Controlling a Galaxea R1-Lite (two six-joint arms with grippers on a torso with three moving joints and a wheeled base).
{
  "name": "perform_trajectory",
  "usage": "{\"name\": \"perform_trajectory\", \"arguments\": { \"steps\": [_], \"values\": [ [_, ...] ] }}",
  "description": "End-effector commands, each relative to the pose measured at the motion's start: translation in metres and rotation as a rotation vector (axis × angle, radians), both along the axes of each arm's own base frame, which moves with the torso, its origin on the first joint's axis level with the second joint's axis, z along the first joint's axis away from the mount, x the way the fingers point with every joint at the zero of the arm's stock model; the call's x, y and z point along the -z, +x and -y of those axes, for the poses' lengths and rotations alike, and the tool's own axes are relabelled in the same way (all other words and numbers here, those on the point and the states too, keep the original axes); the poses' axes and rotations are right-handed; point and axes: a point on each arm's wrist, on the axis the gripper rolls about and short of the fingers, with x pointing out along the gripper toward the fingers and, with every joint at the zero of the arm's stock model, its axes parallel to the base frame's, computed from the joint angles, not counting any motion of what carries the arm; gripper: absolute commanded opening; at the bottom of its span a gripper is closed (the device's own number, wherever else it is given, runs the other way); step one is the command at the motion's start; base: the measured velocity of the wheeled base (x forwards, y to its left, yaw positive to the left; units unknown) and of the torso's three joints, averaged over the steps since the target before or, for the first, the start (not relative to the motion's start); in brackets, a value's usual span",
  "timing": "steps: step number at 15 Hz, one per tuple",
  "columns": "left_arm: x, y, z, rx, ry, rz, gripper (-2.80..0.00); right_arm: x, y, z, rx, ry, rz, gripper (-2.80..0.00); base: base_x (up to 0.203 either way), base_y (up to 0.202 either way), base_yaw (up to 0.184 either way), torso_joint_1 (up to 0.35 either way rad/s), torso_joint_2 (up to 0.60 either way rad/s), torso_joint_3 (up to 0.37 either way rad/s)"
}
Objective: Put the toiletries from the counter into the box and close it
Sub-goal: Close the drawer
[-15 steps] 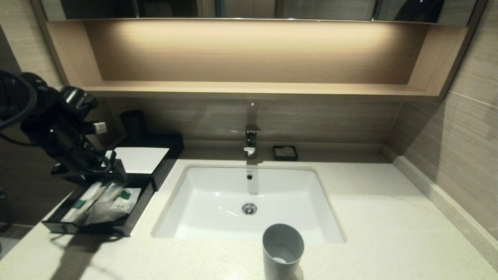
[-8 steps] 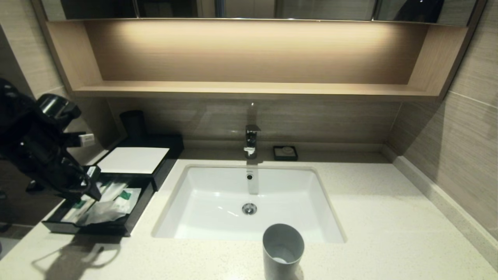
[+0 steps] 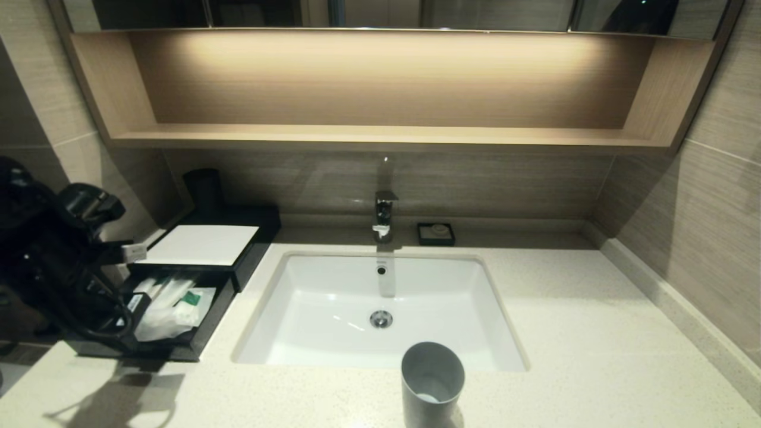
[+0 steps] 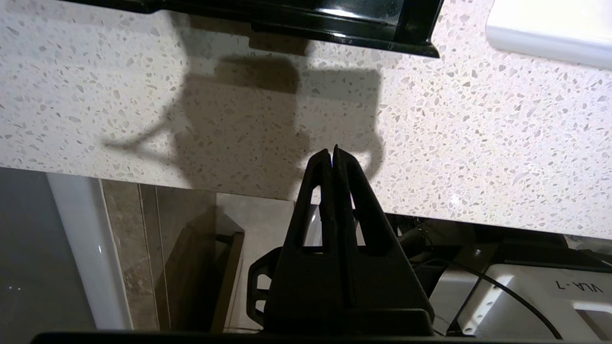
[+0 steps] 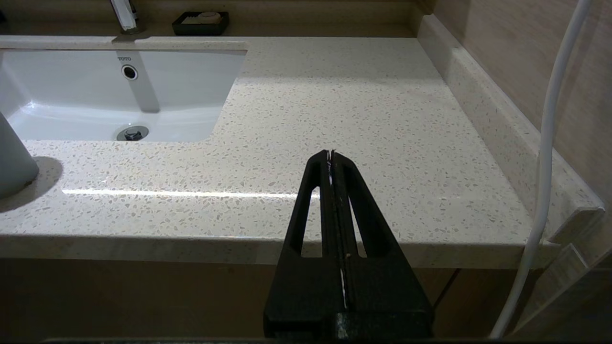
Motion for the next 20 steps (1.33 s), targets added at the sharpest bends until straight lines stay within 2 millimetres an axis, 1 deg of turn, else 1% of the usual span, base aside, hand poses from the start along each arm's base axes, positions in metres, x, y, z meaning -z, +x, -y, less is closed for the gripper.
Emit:
{"name": "perform_trajectory", "arguments": {
  "steps": [1, 3, 7, 10, 16, 18, 20],
  "values": [
    [0.004, -0.004, -0.001, -0.005, -0.003, -0.025, -2.80, 0.000, 0.000, 0.000, 0.000, 0.000, -0.001, -2.80, 0.000, 0.000, 0.000, 0.000, 0.00, 0.000],
    [0.002, -0.008, -0.001, -0.010, -0.003, -0.018, -2.80, 0.000, 0.000, 0.000, 0.000, 0.000, -0.001, -2.80, 0.000, 0.000, 0.000, 0.000, 0.00, 0.000],
    [-0.010, -0.020, 0.000, -0.018, 0.007, 0.024, -2.80, 0.000, 0.000, 0.000, 0.000, 0.000, 0.000, -2.80, 0.000, 0.000, 0.000, 0.000, 0.00, 0.000],
    [-0.013, -0.024, -0.007, -0.041, 0.014, 0.038, -2.80, 0.000, 0.000, 0.000, 0.000, 0.000, -0.001, -2.80, 0.000, 0.000, 0.000, 0.000, 0.00, 0.000],
    [-0.001, -0.029, -0.006, -0.038, 0.007, -0.021, -2.80, 0.000, 0.000, 0.000, 0.000, 0.000, 0.001, -2.80, 0.000, 0.000, 0.000, 0.000, 0.00, 0.000],
    [0.001, -0.028, -0.006, -0.037, 0.008, -0.030, -2.80, 0.000, 0.000, 0.000, 0.000, 0.000, 0.000, -2.80, 0.000, 0.000, 0.000, 0.000, 0.00, 0.000],
    [-0.002, -0.032, -0.005, -0.032, 0.011, -0.016, -2.80, 0.000, 0.000, 0.000, 0.000, 0.000, 0.001, -2.80, 0.000, 0.000, 0.000, 0.000, 0.00, 0.000]
  ]
}}
